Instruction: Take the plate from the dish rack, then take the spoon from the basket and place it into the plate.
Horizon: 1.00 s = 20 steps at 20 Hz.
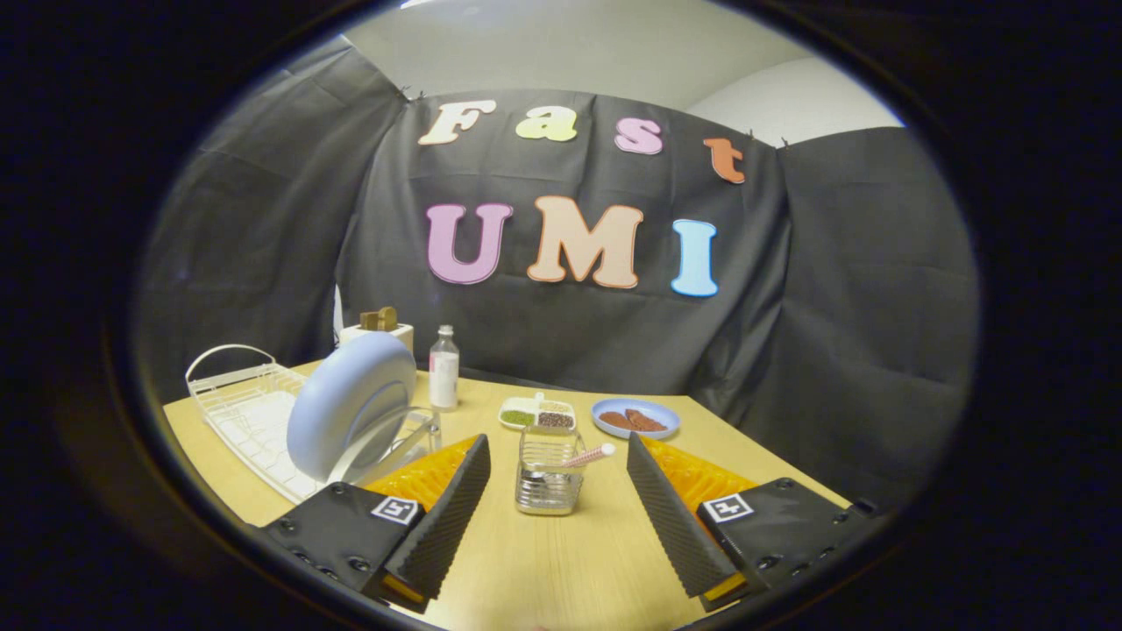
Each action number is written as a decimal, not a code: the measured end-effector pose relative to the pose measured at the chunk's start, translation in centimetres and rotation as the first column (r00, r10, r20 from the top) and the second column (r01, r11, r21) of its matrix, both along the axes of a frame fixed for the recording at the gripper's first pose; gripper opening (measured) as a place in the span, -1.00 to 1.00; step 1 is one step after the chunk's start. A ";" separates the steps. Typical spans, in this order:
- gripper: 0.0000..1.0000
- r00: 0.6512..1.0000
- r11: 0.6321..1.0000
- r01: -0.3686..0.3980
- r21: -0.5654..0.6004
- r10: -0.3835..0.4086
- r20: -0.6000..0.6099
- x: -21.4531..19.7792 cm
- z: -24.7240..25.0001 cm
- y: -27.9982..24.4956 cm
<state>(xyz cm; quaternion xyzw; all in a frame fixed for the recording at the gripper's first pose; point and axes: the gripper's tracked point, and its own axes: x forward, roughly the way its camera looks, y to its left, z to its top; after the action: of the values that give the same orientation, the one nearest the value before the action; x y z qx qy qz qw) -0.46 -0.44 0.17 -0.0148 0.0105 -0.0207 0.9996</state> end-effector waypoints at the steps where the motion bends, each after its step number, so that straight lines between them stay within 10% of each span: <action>1: 1.00 1.000 1.000 0.016 -0.009 -0.016 -0.002 0.1 0.2 -0.3; 11: 1.00 0.941 0.943 0.306 -0.130 -0.321 -0.112 1.8 7.9 -1.4; 20: 1.00 0.963 0.989 0.142 0.045 -0.127 -0.238 7.1 11.8 11.7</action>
<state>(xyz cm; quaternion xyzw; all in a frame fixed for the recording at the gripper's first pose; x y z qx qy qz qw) 6.65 11.25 11.97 0.0147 0.1302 -0.0863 0.9876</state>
